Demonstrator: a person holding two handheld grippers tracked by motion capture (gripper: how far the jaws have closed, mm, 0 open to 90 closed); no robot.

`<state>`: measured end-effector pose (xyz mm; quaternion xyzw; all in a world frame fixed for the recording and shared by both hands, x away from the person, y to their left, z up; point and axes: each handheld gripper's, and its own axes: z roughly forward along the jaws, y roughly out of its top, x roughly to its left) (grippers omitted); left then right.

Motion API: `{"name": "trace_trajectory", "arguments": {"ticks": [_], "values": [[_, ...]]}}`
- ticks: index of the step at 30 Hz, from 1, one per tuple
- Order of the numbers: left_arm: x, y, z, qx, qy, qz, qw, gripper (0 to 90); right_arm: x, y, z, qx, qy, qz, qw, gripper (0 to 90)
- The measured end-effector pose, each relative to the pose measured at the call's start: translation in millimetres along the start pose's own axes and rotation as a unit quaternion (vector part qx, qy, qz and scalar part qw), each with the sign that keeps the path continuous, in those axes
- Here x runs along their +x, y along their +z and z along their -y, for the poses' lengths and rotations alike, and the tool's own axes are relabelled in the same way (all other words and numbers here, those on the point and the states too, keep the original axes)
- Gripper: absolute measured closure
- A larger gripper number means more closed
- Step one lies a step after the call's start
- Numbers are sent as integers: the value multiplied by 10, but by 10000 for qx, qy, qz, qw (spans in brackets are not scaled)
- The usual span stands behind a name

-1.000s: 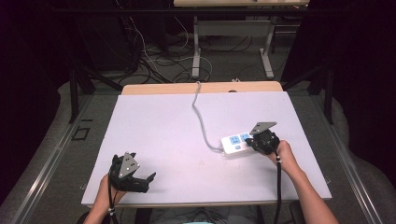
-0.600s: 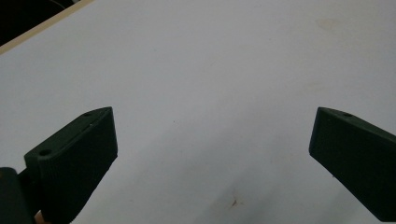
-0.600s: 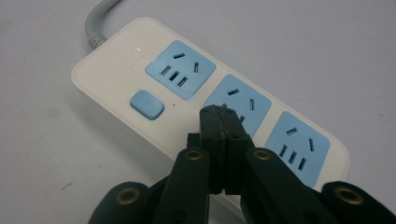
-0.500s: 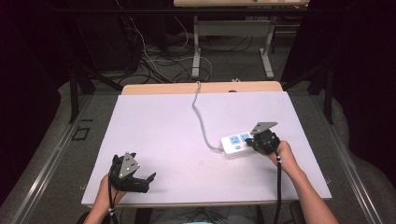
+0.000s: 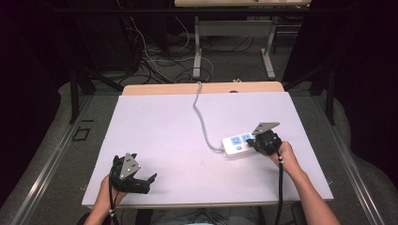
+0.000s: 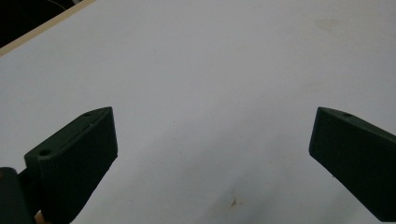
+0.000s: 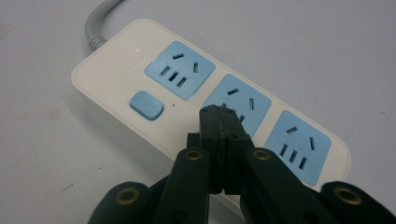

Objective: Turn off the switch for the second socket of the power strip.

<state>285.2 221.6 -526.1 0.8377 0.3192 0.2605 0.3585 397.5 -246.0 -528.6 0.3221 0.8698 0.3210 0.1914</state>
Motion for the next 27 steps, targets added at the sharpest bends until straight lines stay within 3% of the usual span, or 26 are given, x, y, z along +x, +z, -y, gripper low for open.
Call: {"name": "trace_trajectory", "arguments": {"ticks": [9, 27], "values": [[-1, 1, -2, 1, 6, 14, 10000, 9, 0, 4, 2, -17, -80, 67, 9999, 900], [0, 2, 0, -10, -10, -1, 10000, 9, 2, 16, 12, -56, 16, 79, 10000, 900]]}}
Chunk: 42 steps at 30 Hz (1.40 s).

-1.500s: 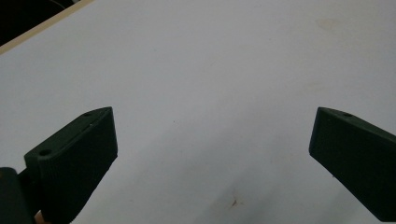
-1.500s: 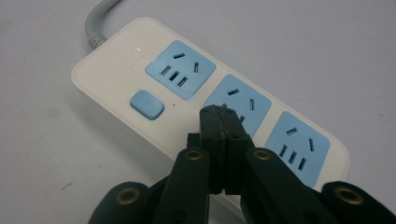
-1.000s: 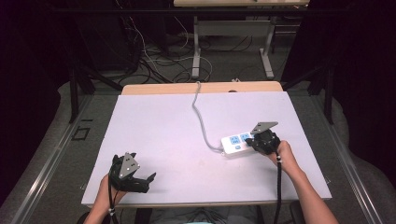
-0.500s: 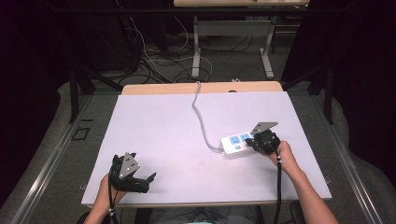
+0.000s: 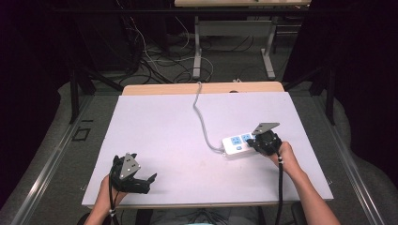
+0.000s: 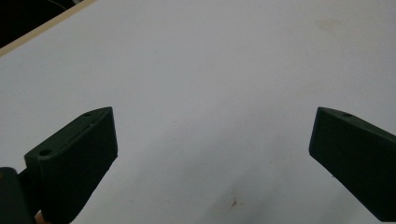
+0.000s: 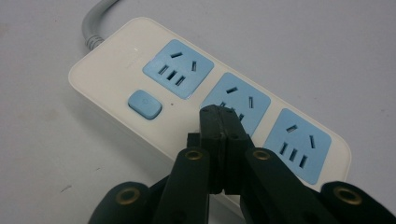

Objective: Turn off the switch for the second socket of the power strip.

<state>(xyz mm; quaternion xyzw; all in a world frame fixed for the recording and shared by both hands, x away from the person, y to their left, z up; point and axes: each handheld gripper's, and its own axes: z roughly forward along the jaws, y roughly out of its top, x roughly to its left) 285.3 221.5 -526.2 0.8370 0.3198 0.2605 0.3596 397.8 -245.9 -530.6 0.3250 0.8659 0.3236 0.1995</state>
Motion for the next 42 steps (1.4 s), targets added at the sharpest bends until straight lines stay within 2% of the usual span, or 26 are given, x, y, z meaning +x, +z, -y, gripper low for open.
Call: {"name": "trace_trajectory", "arguments": {"ticks": [20, 33, 34, 42], "values": [[0, 0, 1, 3, 6, 0, 10000, 9, -9, -1, 3, 1, 26, -40, 10000, 900], [2, -4, 1, 20, 13, 13, 10000, 10, -25, -11, 0, 58, 127, -97, 9999, 900], [2, -6, 0, 28, 21, 9, 10000, 10, -21, -4, 5, -12, 156, -64, 9999, 900], [-1, 2, 3, 13, 22, 33, 10000, 10, -19, -9, 4, -19, 115, -47, 9999, 900]]}}
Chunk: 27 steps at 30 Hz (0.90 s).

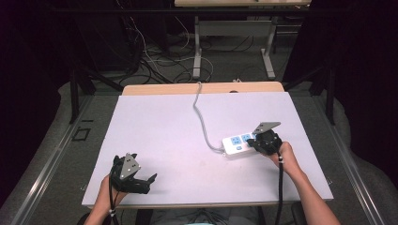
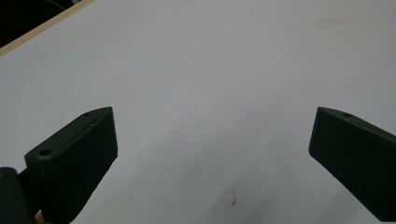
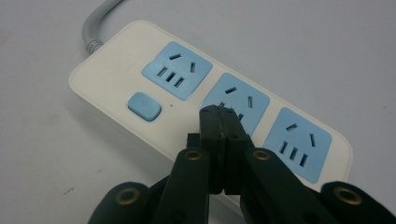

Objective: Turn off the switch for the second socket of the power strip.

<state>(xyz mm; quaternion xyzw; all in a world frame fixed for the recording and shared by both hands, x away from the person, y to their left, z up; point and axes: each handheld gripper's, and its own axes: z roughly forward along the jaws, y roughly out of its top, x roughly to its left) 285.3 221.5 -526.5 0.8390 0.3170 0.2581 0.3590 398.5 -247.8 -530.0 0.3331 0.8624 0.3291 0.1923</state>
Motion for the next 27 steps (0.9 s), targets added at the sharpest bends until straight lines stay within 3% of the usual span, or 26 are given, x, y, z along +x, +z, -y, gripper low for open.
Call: {"name": "trace_trajectory", "arguments": {"ticks": [4, 6, 8, 11, 19, 20, 21, 27], "values": [[3, -8, -2, 23, 19, -23, 10000, 9, 14, 7, -1, -32, 29, 27, 10000, 900], [3, -8, -3, 23, 28, -7, 10000, 10, 4, -14, 4, 87, 54, 124, 9999, 900], [3, -8, -4, 26, 36, -5, 10000, 10, -14, -10, 21, -32, 75, 43, 10000, 900], [0, -1, -1, 4, 15, 9, 10000, 10, 29, -19, 18, 40, -46, 222, 9997, 900], [3, -9, -5, 25, 41, -4, 10000, 10, 31, -15, 14, -8, -100, 263, 9996, 900], [4, -11, -4, 21, 51, -7, 10000, 10, 36, -31, 8, 85, -71, 250, 9996, 900], [2, -11, -4, 18, 42, 3, 10000, 10, 37, -46, 2, -28, -25, 317, 9995, 900], [4, -11, -4, 16, 39, -6, 10000, 10, 33, -45, 5, -44, -22, 328, 9994, 870]]}}
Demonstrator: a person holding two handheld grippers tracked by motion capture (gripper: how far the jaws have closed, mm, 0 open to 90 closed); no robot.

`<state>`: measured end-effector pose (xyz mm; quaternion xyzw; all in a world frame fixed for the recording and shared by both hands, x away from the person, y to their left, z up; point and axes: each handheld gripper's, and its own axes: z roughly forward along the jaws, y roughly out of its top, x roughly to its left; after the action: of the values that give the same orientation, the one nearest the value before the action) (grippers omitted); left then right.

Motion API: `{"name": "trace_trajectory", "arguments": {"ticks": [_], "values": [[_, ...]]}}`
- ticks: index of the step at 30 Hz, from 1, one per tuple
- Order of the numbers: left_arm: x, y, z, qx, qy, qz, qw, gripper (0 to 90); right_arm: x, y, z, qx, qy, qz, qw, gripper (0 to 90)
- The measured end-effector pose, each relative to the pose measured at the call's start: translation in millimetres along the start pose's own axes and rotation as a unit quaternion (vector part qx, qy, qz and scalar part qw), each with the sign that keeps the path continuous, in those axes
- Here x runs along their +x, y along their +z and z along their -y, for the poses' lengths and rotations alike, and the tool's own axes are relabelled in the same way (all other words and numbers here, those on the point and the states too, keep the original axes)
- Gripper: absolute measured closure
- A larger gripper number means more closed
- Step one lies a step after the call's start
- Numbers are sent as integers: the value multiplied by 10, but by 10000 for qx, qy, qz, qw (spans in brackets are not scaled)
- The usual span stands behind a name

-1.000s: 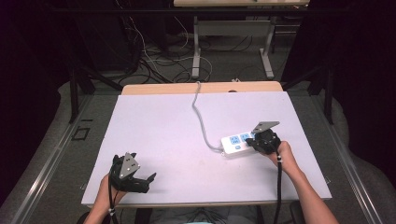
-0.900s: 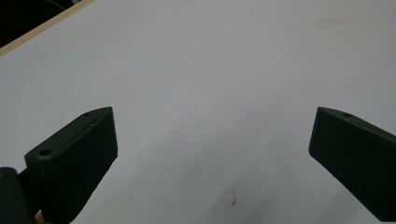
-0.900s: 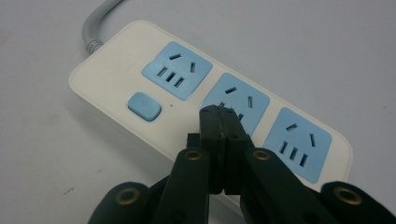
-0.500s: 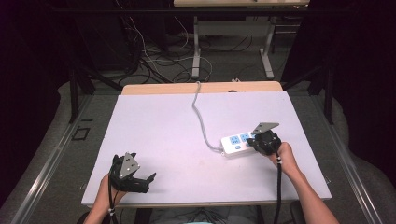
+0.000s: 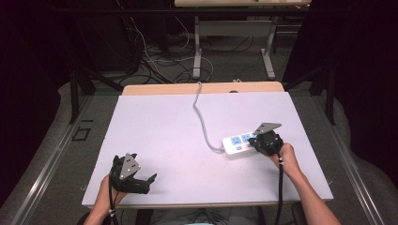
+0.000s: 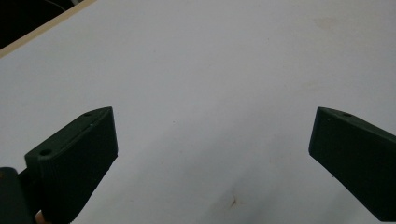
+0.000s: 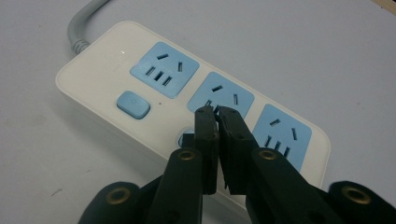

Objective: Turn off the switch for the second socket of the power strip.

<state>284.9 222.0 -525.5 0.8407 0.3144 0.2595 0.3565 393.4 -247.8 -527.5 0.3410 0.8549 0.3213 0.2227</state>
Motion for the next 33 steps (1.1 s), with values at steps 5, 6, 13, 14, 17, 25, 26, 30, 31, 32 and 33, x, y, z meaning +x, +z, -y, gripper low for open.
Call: {"name": "trace_trajectory", "arguments": {"ticks": [5, 6, 13, 14, 17, 25, 26, 30, 31, 32, 33], "values": [[-1, -2, -1, -6, 3, 11, 10000, 10, 7, -4, -5, 18, -44, 68, 10000, 854], [0, -3, -1, 0, 14, 9, 10000, 10, 9, -5, -7, 17, -47, 62, 10000, 848], [8, -6, -2, -3, 61, -40, 10000, 10, 34, -21, -22, 31, -54, 65, 10000, 788], [8, -6, -2, 0, 69, -37, 10000, 10, 39, -25, -29, 10, -44, 58, 10000, 769], [3, -6, 2, 0, 21, -12, 10000, 10, 39, -39, -49, -2, -38, 22, 10000, 684], [-2, -8, 4, -14, 12, -24, 10000, 10, 43, -77, -85, 42, 103, -257, 9996, 308], [-3, -9, 2, 0, -4, -3, 10000, 10, 48, -80, -87, 22, 113, -280, 9995, 238], [-2, -9, 2, 2, 2, -9, 10000, 10, 43, -122, -97, -82, 147, -307, 9994, 117], [-3, -9, 2, 4, 4, -11, 10000, 10, 38, -134, -100, -104, 170, -339, 9992, 66], [-4, -10, 2, 5, -1, -10, 10000, 10, 33, -141, -105, -148, 213, -378, 9990, 13], [-4, -10, 2, 5, 0, -9, 10000, 10, 27, -153, -109, -125, 219, -369, 9990, 0]]}}
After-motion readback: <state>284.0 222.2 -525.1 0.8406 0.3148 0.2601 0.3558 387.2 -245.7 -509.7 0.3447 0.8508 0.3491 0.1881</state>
